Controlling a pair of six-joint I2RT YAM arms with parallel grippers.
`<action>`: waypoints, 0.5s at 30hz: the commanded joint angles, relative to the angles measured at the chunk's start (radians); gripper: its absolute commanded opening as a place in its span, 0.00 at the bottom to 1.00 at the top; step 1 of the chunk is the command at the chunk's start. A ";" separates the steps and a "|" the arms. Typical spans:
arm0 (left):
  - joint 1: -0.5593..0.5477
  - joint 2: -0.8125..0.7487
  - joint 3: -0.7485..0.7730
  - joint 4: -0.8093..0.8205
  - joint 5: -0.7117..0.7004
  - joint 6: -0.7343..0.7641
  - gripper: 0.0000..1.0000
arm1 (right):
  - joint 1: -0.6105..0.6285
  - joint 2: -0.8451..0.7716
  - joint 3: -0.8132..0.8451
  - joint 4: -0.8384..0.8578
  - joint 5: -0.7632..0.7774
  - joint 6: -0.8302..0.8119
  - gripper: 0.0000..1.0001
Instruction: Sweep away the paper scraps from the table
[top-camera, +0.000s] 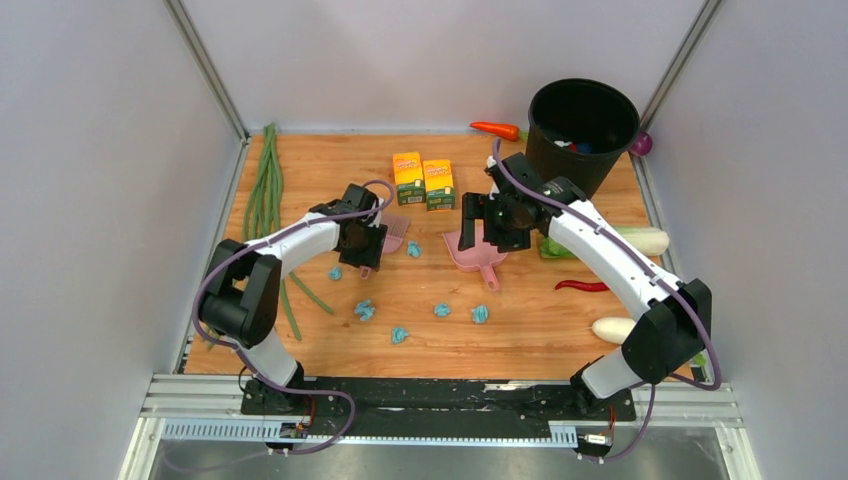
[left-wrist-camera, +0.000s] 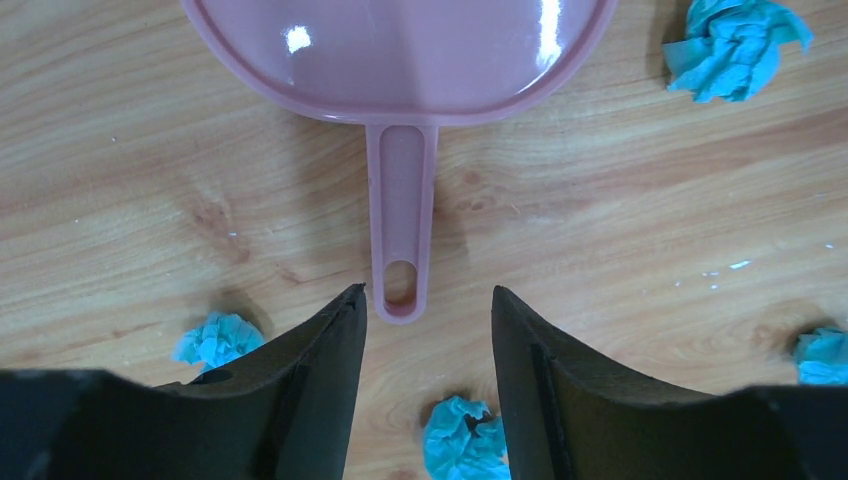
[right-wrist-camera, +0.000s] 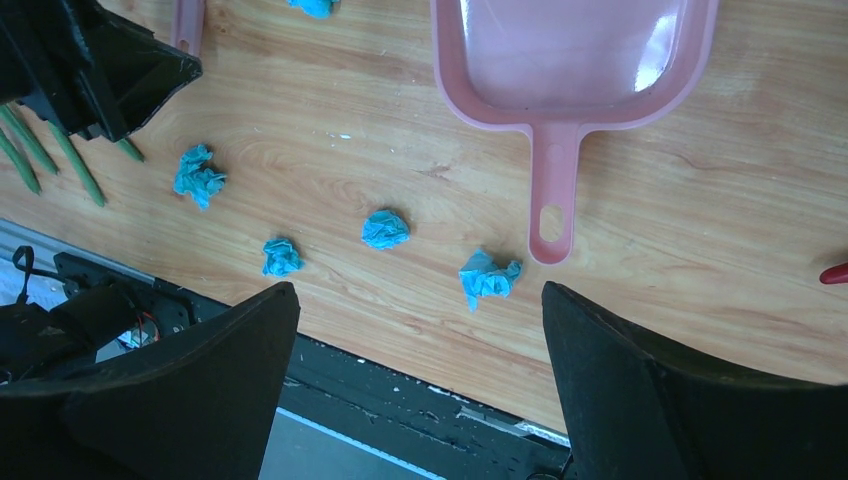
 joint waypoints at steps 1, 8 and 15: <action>-0.001 0.027 0.014 0.034 -0.034 0.054 0.57 | 0.003 -0.038 -0.001 -0.018 -0.025 0.018 0.95; -0.001 0.044 -0.008 0.037 -0.053 0.071 0.51 | 0.003 -0.049 -0.004 -0.018 -0.038 0.022 0.95; 0.001 0.064 -0.025 0.045 -0.053 0.069 0.41 | 0.003 -0.055 -0.003 -0.021 -0.044 0.019 0.95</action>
